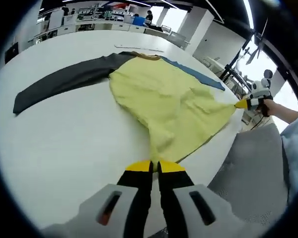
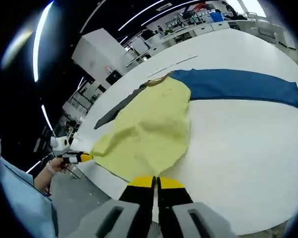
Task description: Fold the garment on the visible template until the final outline fits inside the template.
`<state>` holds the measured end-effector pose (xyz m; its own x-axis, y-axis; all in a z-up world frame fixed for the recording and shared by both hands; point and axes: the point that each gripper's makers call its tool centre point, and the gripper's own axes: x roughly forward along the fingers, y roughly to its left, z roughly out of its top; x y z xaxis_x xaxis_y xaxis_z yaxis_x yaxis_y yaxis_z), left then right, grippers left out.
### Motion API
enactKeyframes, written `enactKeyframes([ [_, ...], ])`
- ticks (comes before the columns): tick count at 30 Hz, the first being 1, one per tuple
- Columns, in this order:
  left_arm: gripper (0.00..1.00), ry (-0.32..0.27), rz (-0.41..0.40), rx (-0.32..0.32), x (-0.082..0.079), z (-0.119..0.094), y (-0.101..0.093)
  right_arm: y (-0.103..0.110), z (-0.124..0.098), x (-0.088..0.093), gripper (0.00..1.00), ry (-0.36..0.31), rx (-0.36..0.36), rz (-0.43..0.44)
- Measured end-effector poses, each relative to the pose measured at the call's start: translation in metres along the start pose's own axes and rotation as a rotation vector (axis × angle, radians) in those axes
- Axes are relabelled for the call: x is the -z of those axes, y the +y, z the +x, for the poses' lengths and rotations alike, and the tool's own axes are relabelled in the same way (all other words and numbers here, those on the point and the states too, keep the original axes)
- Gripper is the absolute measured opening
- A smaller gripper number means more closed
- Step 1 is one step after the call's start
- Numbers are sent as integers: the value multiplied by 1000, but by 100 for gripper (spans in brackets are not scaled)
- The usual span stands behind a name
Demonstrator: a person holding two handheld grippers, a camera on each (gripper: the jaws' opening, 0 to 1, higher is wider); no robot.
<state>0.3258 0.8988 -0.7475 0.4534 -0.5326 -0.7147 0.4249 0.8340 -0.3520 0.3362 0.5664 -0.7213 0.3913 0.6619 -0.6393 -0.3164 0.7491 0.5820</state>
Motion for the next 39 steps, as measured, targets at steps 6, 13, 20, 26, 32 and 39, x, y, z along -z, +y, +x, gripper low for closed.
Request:
enactKeyframes([
  [6,1,27,-36,6,11,2,-3,-13,1,20,0,46,35,22],
  [13,1,63,-47,28,19,7,-8,-37,3,30,0,47,102,40],
  [20,1,112,-15,32,30,13,-12,-41,4,34,0,60,114,55],
  [26,1,109,-20,31,30,13,-12,-44,6,36,0,57,122,50],
  [32,1,105,-18,28,30,12,-12,-45,5,36,0,65,129,19],
  [39,1,104,0,24,30,12,-12,-46,5,36,0,68,129,14],
])
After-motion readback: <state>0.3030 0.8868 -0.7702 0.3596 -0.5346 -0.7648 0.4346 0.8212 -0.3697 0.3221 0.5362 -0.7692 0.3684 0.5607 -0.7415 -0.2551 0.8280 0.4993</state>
